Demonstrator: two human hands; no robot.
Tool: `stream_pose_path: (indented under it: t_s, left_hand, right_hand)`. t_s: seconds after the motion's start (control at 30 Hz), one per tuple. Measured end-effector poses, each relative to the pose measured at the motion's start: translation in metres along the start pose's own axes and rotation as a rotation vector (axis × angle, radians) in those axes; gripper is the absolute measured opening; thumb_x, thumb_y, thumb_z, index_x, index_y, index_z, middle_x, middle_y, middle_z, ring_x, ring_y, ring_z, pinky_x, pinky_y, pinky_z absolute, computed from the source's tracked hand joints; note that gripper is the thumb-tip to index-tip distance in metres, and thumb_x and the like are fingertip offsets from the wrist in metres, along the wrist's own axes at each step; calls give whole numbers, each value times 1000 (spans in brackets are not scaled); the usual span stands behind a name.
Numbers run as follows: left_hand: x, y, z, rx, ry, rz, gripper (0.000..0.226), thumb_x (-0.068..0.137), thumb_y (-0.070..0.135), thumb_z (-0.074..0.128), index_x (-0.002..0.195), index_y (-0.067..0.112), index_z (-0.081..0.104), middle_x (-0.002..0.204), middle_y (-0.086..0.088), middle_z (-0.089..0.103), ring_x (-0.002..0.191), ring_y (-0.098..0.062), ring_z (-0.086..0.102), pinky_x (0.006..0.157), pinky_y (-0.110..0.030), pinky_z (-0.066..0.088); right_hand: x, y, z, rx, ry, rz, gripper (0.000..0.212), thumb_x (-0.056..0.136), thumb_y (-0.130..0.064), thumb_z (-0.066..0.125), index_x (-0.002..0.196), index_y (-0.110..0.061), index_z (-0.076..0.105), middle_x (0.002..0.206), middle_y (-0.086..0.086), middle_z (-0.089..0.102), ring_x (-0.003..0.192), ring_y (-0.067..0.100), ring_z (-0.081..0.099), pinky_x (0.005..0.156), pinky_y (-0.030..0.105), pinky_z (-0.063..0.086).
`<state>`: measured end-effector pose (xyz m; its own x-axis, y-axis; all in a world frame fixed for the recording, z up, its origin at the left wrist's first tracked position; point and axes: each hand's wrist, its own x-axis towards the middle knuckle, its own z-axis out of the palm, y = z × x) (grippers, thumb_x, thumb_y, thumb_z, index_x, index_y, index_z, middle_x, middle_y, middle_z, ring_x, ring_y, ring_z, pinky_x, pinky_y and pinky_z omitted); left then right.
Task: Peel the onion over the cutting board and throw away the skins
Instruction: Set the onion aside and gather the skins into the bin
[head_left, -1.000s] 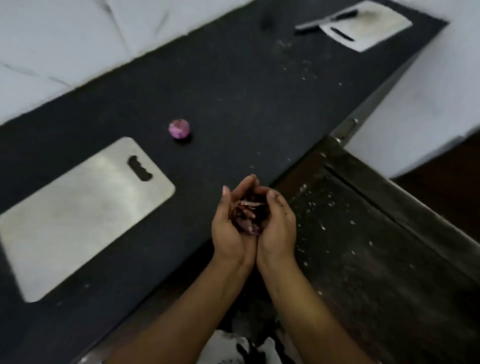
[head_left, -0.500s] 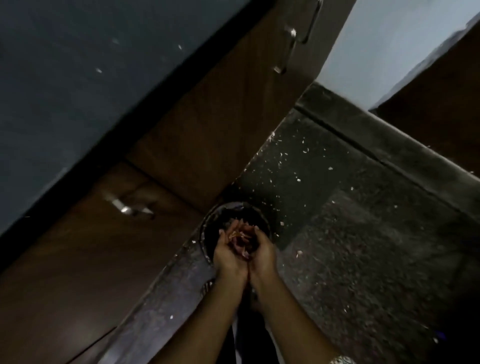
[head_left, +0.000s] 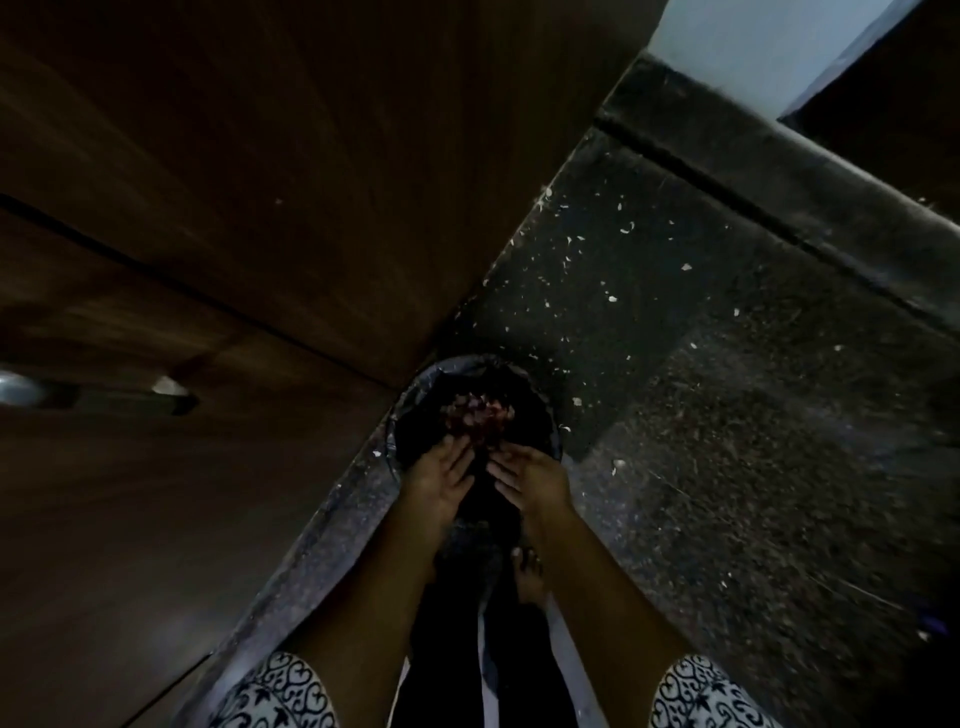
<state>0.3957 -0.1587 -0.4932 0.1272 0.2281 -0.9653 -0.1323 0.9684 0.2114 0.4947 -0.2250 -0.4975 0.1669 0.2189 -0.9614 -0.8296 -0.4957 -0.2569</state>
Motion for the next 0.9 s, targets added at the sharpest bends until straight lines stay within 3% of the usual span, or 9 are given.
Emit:
stream_pose_path:
  t_s: [0.13,0.2,0.27,0.37,0.47,0.57,0.7,0.83,0.9]
  left_hand:
    - [-4,-1,-2,127,47,59,30,97,28,47,115,6,58,92,0,72,111,-19,57,106,-37,31]
    - [-10,2,2,156,71,76,36,97,39,43,97,6,59,74,0,72,100,-19,60,105,-37,32]
    - [-12,2,8,172,46,87,42,101,36,33,122,5,52,110,-7,66,117,-23,53,103,-37,32]
    - [-12,4,13,34,-41,42,50,99,29,39,146,12,31,141,-11,48,119,-27,50,94,-39,43]
    - [-23,6,19,32,-124,15,62,98,51,26,142,9,37,145,-5,41,133,-27,41,104,-37,34]
    - [-25,1,17,-83,-192,35,82,88,70,21,133,7,47,140,-12,49,116,-29,51,98,-40,37]
    - [-31,-13,3,-236,-270,67,91,80,79,24,129,7,51,129,-17,57,122,-31,50,104,-44,36]
    - [-39,-29,2,-229,-248,237,80,86,72,23,137,14,45,135,-9,53,127,-26,46,111,-40,28]
    - [-44,-38,11,90,-163,428,62,96,55,22,145,18,33,143,1,43,135,-17,35,110,-25,23]
  right_hand:
    - [-8,4,-2,-213,76,-196,18,85,-10,66,71,-5,57,66,7,60,44,8,55,45,20,48]
    - [-8,7,2,-261,111,-277,28,83,-11,68,61,-10,52,64,10,60,50,12,56,49,23,49]
    - [-7,9,9,-338,87,-366,9,89,-4,58,83,-10,60,94,14,66,78,23,62,73,34,55]
    - [-12,17,18,-643,-29,-576,51,92,-4,50,140,-16,37,143,8,42,130,24,41,112,42,32]
    - [-23,27,30,-679,-224,-620,45,100,-20,40,144,-20,30,154,3,26,141,16,21,118,37,16]
    - [-4,26,27,-913,-254,-643,47,103,-24,27,147,-17,16,158,2,6,145,15,2,117,29,-1]
    - [21,4,13,-1290,-162,-631,53,101,-41,22,149,-27,5,158,-1,-9,145,17,-8,116,46,-2]
    - [23,1,18,-950,-54,-413,57,101,-41,21,149,-17,3,158,7,-8,145,23,-5,119,39,1]
    - [12,4,28,-537,-138,-220,53,102,-39,21,144,-8,25,153,15,25,140,27,25,114,37,23]
